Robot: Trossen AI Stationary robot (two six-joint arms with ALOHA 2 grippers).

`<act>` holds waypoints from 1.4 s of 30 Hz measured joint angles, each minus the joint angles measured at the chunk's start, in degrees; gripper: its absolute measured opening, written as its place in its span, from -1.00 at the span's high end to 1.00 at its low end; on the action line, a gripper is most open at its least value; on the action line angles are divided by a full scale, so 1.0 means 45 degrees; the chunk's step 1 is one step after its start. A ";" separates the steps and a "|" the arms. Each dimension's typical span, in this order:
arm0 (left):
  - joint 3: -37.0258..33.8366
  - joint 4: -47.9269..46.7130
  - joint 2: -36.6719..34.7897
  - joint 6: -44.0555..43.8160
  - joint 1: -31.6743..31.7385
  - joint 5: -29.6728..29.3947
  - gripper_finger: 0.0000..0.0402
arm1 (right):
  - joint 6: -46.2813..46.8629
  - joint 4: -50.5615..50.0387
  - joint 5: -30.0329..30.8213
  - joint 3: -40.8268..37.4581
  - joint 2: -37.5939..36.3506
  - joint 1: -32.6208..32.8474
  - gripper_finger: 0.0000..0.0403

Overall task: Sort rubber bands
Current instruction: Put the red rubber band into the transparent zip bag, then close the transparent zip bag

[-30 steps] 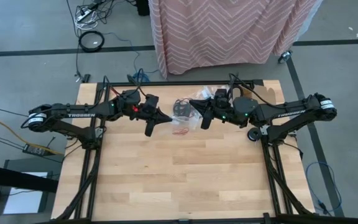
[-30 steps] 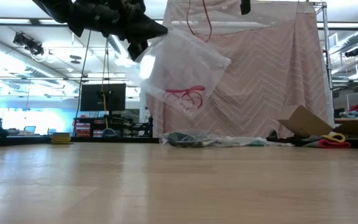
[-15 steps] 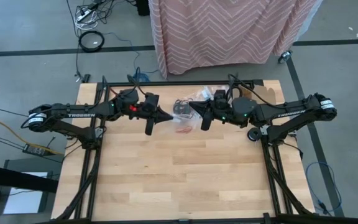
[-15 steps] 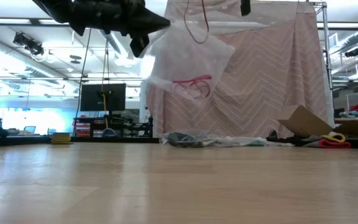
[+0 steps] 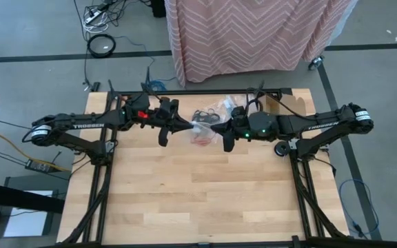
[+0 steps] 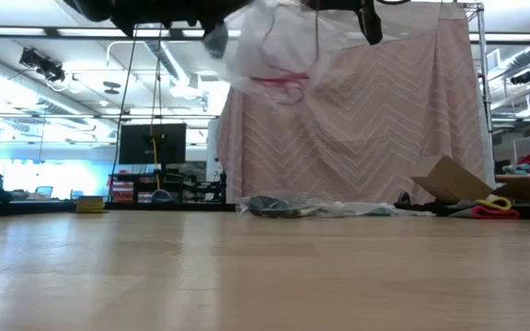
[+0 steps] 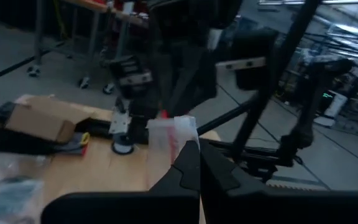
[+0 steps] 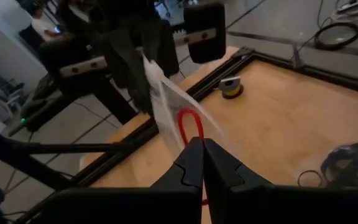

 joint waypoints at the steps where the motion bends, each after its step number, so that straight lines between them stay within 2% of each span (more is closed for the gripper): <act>1: 0.0088 -0.0011 0.0000 0.0068 0.0000 0.0192 1.00 | 0.0005 -0.0008 -0.0094 0.0000 0.0000 -0.0008 1.00; 7: 0.0375 -0.1060 0.0000 0.0404 -0.0005 0.0560 1.00 | 0.0398 -0.0190 -0.0682 0.0000 0.0001 -0.0283 1.00; 14: 0.0385 -0.1512 0.0000 0.0665 -0.0005 0.0636 1.00 | 0.1023 -0.0353 -0.3440 0.0010 0.0591 -0.0777 1.00; 18: 0.0390 -0.1970 0.0000 0.0736 -0.0005 0.0811 1.00 | 0.1102 -0.0296 -0.3551 0.0015 0.1047 -0.0787 1.00; 25: 0.0390 -0.2278 0.0000 0.0929 -0.0005 0.1166 1.00 | 0.1348 -0.0183 -0.4631 0.0015 0.2304 -0.1247 1.00; 29: 0.0390 -0.2480 0.0002 0.0968 -0.0005 0.1177 1.00 | 0.1347 0.0700 -0.4749 0.0010 0.2983 -0.1407 0.99; 35: 0.0390 -0.3536 0.0004 0.1358 -0.0005 0.1192 1.00 | 0.0743 0.2333 -0.5938 0.0010 0.3330 -0.1562 0.79; 42: 0.0390 -0.3997 0.0004 0.1429 -0.0005 0.1201 1.00 | 0.0515 0.2285 -0.6452 0.0005 0.2709 -0.1574 0.43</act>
